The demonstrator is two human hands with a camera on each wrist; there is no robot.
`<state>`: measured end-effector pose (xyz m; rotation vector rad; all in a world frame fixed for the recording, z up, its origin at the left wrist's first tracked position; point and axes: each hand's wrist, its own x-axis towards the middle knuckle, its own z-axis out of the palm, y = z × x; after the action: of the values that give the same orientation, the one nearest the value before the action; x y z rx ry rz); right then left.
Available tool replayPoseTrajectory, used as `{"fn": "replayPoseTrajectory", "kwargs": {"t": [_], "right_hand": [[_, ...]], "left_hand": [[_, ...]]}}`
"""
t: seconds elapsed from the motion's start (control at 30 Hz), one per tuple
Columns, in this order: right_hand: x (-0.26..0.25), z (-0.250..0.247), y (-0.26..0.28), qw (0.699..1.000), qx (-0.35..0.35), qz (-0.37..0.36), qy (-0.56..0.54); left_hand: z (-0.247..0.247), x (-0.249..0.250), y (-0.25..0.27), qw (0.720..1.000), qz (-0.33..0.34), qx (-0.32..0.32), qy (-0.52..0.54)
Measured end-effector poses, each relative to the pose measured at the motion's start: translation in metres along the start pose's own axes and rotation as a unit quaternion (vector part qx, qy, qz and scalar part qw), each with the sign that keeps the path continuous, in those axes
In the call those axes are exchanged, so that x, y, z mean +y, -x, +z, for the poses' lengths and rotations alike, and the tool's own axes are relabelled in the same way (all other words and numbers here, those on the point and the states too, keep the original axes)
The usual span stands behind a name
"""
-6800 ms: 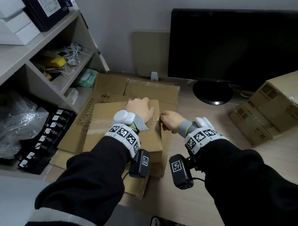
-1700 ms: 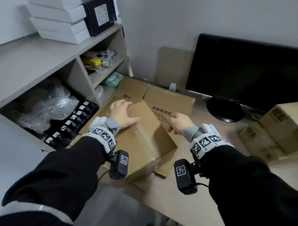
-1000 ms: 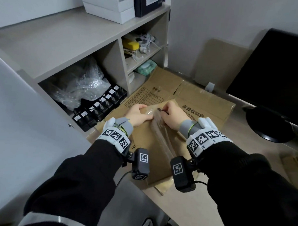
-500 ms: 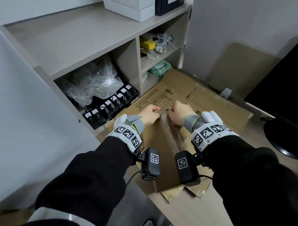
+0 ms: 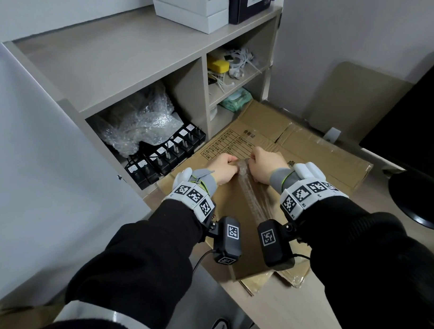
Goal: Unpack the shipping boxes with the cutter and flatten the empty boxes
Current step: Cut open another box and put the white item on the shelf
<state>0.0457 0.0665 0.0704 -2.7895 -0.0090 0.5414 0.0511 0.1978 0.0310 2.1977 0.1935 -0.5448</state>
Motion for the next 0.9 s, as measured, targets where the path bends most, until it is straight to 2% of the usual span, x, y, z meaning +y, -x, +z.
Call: {"fn": "replayPoseTrajectory", "kwargs": {"t": [0.2,0.9], "right_hand": [[-0.004,-0.001,0.001,0.999,0.005,0.006,0.034],[-0.025,-0.009,0.014,0.994,-0.066,0.039,0.075]], "left_hand": [[0.0,-0.001,0.002,1.0,0.003,-0.003,-0.012],[0.002,-0.002,0.002,0.999,0.005,0.009,-0.042]]}}
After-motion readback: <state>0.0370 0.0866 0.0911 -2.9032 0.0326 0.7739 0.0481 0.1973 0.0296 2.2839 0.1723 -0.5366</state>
